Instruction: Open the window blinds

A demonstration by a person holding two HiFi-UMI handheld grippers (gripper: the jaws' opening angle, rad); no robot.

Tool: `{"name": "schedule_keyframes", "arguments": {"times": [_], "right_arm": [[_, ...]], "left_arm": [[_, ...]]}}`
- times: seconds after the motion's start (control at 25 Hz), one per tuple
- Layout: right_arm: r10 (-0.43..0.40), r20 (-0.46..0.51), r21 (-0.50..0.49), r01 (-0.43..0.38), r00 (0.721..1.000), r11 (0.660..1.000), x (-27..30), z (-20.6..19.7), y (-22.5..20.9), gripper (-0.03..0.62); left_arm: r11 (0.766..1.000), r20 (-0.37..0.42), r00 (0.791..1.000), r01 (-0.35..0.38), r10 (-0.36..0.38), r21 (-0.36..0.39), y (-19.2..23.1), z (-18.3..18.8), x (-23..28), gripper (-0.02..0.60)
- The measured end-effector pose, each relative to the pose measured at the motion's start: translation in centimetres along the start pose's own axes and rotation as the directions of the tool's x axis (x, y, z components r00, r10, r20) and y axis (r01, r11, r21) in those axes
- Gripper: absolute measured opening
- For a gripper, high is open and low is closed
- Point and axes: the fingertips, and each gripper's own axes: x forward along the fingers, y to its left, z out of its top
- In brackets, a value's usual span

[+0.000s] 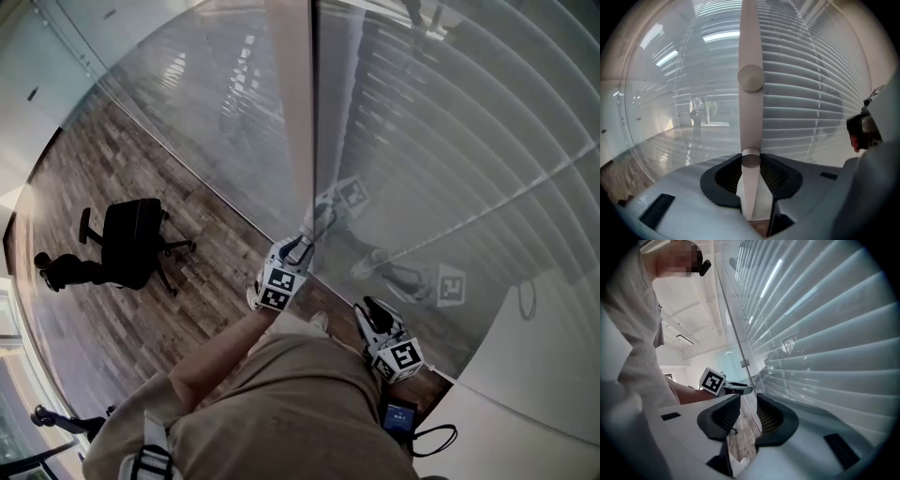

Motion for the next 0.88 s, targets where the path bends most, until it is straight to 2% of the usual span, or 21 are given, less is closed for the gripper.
{"name": "schedule_keyframes", "arguments": {"times": [0.16, 0.44, 0.52, 0.64, 0.68, 0.8, 0.84, 0.88], "right_arm": [[0.009, -0.003, -0.004, -0.009, 1.0, 1.0, 0.08, 0.23, 0.81, 0.117], [-0.003, -0.003, -0.004, 0.003, 1.0, 1.0, -0.26, 0.21, 0.96, 0.117], [-0.003, 0.0, -0.006, 0.003, 1.0, 1.0, -0.21, 0.18, 0.89, 0.117], [-0.007, 0.0, -0.004, 0.007, 1.0, 1.0, -0.23, 0.32, 0.85, 0.117], [-0.008, -0.001, -0.004, 0.008, 1.0, 1.0, -0.25, 0.35, 0.84, 0.117], [-0.008, 0.0, -0.006, 0.008, 1.0, 1.0, -0.23, 0.38, 0.89, 0.117], [-0.007, 0.001, -0.006, 0.007, 1.0, 1.0, -0.17, 0.36, 0.89, 0.117], [-0.007, 0.002, -0.004, 0.007, 1.0, 1.0, -0.11, 0.31, 0.86, 0.117]], "left_arm": [[0.992, -0.008, 0.999, 0.038, -0.039, -0.117, 0.11, 0.05, -0.66, 0.135], [0.962, 0.011, 0.995, 0.1, -0.1, -0.256, 0.02, 0.26, -0.74, 0.134], [0.933, 0.025, 0.991, 0.133, -0.132, -0.336, 0.13, 0.16, -0.7, 0.135], [0.859, 0.06, 0.98, 0.193, -0.188, -0.474, 0.19, 0.09, -0.7, 0.135], [0.839, 0.069, 0.977, 0.207, -0.2, -0.504, 0.19, 0.1, -0.73, 0.134], [0.8, 0.088, 0.97, 0.238, -0.228, -0.551, 0.17, 0.02, -0.81, 0.135], [0.779, 0.099, 0.965, 0.253, -0.241, -0.574, 0.19, -0.05, -0.79, 0.135], [0.748, 0.116, 0.96, 0.273, -0.256, -0.605, 0.23, -0.12, -0.74, 0.135]]}}
